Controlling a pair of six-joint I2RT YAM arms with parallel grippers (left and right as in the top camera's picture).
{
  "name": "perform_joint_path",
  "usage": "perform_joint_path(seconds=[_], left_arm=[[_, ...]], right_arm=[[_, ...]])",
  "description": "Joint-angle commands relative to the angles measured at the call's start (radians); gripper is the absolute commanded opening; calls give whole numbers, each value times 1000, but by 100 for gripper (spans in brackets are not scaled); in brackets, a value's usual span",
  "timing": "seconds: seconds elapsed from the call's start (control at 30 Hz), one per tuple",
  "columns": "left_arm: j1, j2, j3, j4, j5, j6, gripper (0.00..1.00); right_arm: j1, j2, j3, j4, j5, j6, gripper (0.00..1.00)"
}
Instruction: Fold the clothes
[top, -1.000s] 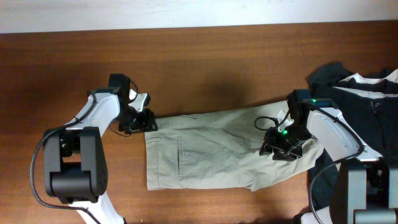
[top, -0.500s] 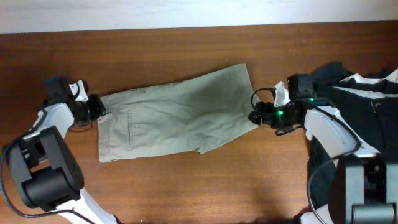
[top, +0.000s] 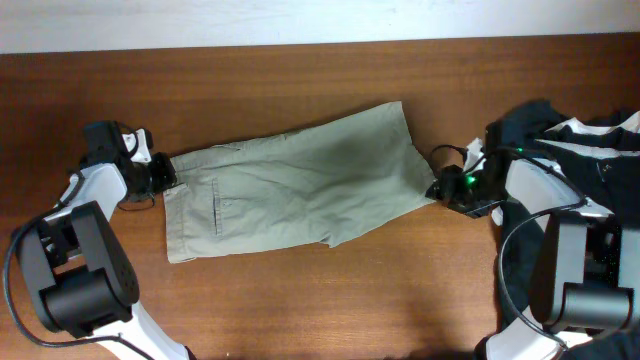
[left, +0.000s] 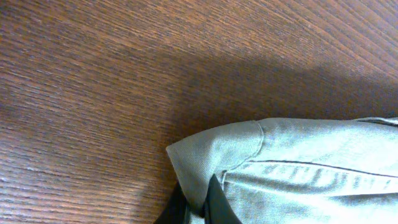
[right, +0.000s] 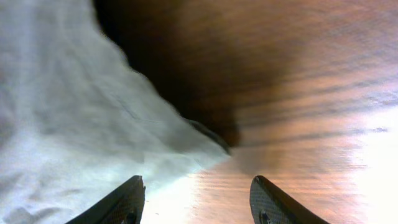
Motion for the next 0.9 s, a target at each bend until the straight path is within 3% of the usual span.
perform_joint_path(seconds=[0.0,0.03,0.07,0.1,0.27,0.3,0.33,0.4,0.43,0.5,0.57,0.67,0.73,0.83,0.87], left_arm=[[2,8,11,-5,-30,21,0],[2,8,11,-6,-30,36,0],[2,8,11,-8,-30,40,0],[3,8,12,-9,-30,40,0],[4,8,117,-92,-21,43,0],[4,8,179,-163,-4,60,6],[4,8,217,-208,35,92,15],[-8,8,344,-357,139,149,37],[-18,8,380,-399,140,159,42],[-37,8,438,-480,139,179,48],[-51,8,463,-520,143,179,50],[-109,8,463,-596,254,227,51],[-172,8,461,-632,229,277,51],[-294,8,442,-666,127,280,52],[-331,8,423,-661,85,280,52]], right_arm=[[46,33,5,54,18,-14,55],[47,35,5,65,57,-14,24],[43,34,6,61,86,-13,9],[18,33,17,-4,190,10,4],[-25,7,126,-217,245,-10,8],[-24,-10,149,-216,137,-96,31],[-24,-16,156,-212,67,-109,37],[-11,2,151,-200,-3,-108,66],[-1,17,141,-186,-3,-107,67],[22,48,99,-122,-3,-94,66],[42,80,65,-61,-3,-69,46],[61,87,32,10,2,-69,28],[68,87,27,3,84,-61,4],[51,84,56,-129,366,9,4],[51,83,77,-173,406,8,8]])
